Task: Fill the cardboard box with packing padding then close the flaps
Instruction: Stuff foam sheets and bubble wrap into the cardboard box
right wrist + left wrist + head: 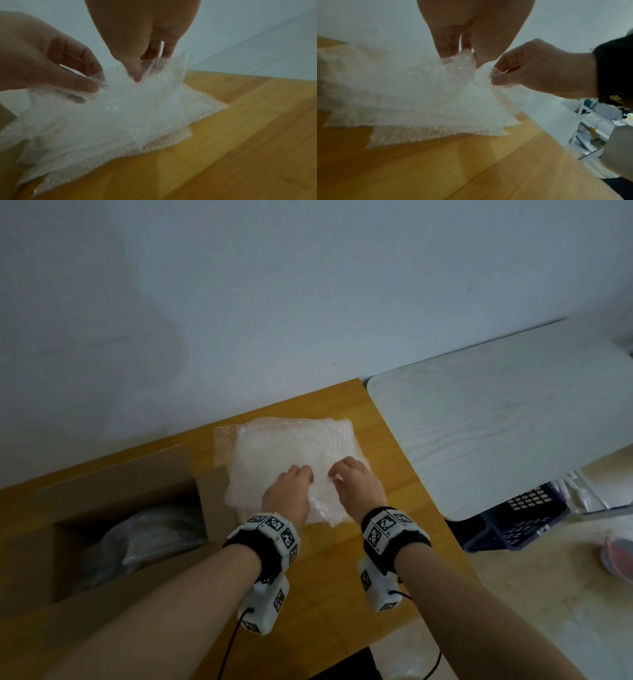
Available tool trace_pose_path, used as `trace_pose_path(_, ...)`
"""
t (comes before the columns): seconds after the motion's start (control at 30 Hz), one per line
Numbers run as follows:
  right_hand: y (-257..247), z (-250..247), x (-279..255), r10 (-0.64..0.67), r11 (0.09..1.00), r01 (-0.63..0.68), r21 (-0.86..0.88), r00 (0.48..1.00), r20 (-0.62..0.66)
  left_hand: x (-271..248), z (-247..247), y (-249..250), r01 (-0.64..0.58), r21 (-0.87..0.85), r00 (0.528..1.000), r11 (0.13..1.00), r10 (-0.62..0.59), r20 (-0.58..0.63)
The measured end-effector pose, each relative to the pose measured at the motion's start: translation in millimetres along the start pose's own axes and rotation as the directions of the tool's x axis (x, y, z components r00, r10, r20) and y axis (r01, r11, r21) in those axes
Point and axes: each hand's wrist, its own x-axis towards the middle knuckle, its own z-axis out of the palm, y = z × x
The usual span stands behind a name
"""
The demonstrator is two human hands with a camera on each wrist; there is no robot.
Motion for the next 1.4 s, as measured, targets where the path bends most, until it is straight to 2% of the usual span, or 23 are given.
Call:
trace_pose_path(0.2,-29.5,-46.9,-5.9,0.038,0.999,-0.034,0.029,0.991,-0.125,-9.4,-50.5,4.0,-0.124,-0.089,0.984,0.988,0.111,-0.138)
trace_pose_path(0.3,-54.4,-67.2,-8.9,0.008,0.999,0.001,0.047,0.982,-0.186,-20.0,-81.2,-3.2,-0.171,-0.121,0.969,0.978,0.145,-0.201)
trace_pose_path(0.43,-97.0,-82.7,-13.3,-0.050,0.995,0.070,0.071,0.968,-0.246,-40.9,-119.7,-28.2,-0.186,-0.174,0.950,0.967,0.132,-0.282)
trace_pose_path(0.57,-144.1,-78.6,-15.8,-0.133,0.987,0.149,0.053,0.963,-0.235,-67.9,-148.6,-70.1,-0.134,-0.176,0.949,0.975,0.075,-0.307)
trace_pose_path(0.7,-191.6,-58.6,-20.0,-0.206,0.976,0.216,0.039,0.962,-0.178,-99.7,-160.7,-117.9,-0.083,-0.137,0.947,0.987,0.035,-0.321)
trace_pose_path(0.9,-238.5,-24.2,-20.7,-0.301,0.954,0.301,-0.005,0.953,-0.014,-140.9,-160.7,-175.4,0.043,-0.066,0.957,0.997,-0.060,-0.283)
trace_pose_path(1.1,-263.8,-1.3,-18.7,-0.328,0.939,0.340,-0.050,0.930,0.163,-162.7,-147.9,-209.4,0.146,-0.173,0.949,0.974,-0.187,-0.252)
trace_pose_path(1.27,-274.9,11.5,-12.1,-0.326,0.937,0.346,-0.038,0.910,0.255,-167.3,-140.1,-221.3,0.138,-0.202,0.956,0.970,-0.184,-0.228)
trace_pose_path(1.4,-286.7,22.6,-6.5,-0.344,0.929,0.369,-0.031,0.892,0.293,-165.7,-135.2,-232.1,0.162,-0.076,0.961,0.984,-0.175,-0.214)
